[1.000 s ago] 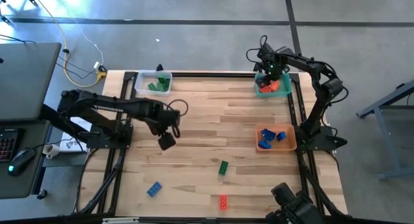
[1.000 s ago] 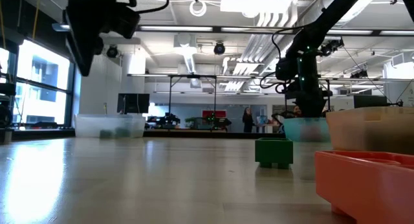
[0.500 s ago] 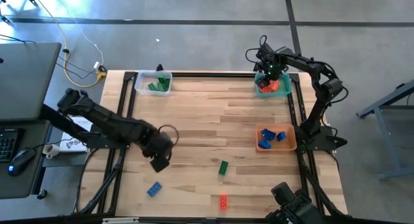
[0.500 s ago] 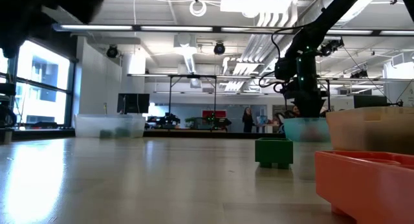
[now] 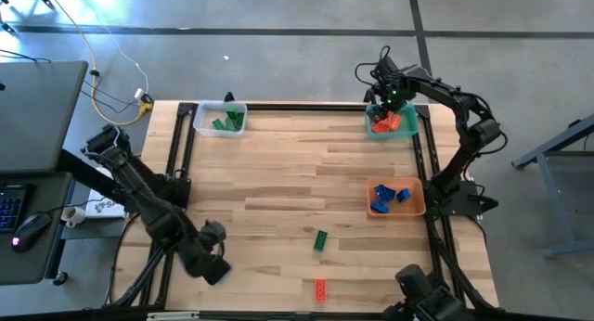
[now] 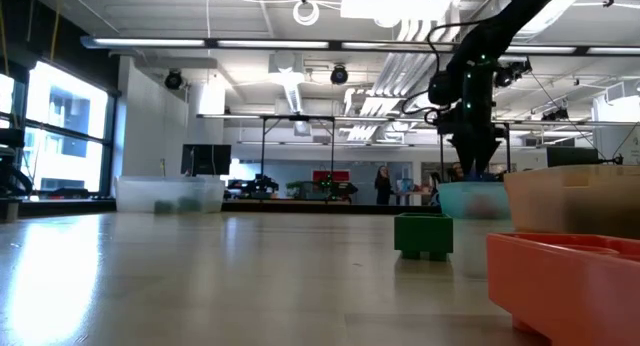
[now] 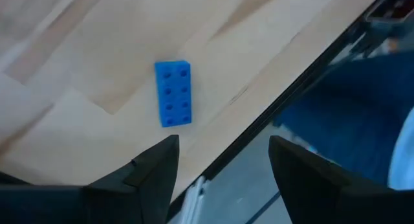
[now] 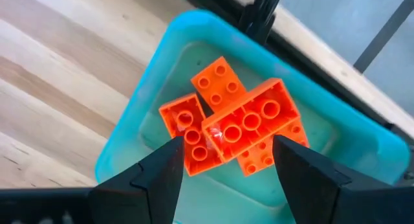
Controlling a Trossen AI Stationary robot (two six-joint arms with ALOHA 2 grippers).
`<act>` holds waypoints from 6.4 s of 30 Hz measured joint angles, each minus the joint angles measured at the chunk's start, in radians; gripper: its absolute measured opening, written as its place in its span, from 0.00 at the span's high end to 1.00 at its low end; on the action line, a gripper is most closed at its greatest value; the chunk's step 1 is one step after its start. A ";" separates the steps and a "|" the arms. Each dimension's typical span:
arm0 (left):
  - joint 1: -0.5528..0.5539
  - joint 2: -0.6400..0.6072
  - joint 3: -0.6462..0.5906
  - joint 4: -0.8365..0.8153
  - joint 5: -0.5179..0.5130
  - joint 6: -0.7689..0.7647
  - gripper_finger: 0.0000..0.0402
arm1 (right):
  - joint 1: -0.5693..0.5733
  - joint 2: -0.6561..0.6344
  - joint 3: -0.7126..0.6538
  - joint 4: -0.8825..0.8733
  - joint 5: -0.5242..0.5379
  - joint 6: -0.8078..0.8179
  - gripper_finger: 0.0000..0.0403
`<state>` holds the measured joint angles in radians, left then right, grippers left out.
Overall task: Sort & place blocks by color
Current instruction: Put the blue game piece into the orange bin
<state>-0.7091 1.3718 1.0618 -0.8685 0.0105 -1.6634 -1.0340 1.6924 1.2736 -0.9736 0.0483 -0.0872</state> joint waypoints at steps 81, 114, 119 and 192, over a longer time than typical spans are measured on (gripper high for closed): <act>0.269 0.288 0.000 0.102 0.043 0.460 0.73 | 0.003 -0.209 0.001 0.135 -0.314 -0.015 0.45; 0.935 0.108 0.006 0.246 -0.019 1.377 0.73 | 0.190 -0.213 0.001 0.163 -0.346 0.053 0.45; 1.005 0.097 0.006 0.282 0.056 1.493 0.73 | 0.240 -0.213 0.001 0.179 -0.347 0.070 0.44; 1.224 0.092 0.055 0.820 0.612 1.644 0.73 | 0.767 -0.212 0.002 0.840 -0.307 0.336 0.36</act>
<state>0.5147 1.4643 1.1172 -0.0485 0.6222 -0.0195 -0.2672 1.4799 1.2756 -0.1331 -0.2592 0.2492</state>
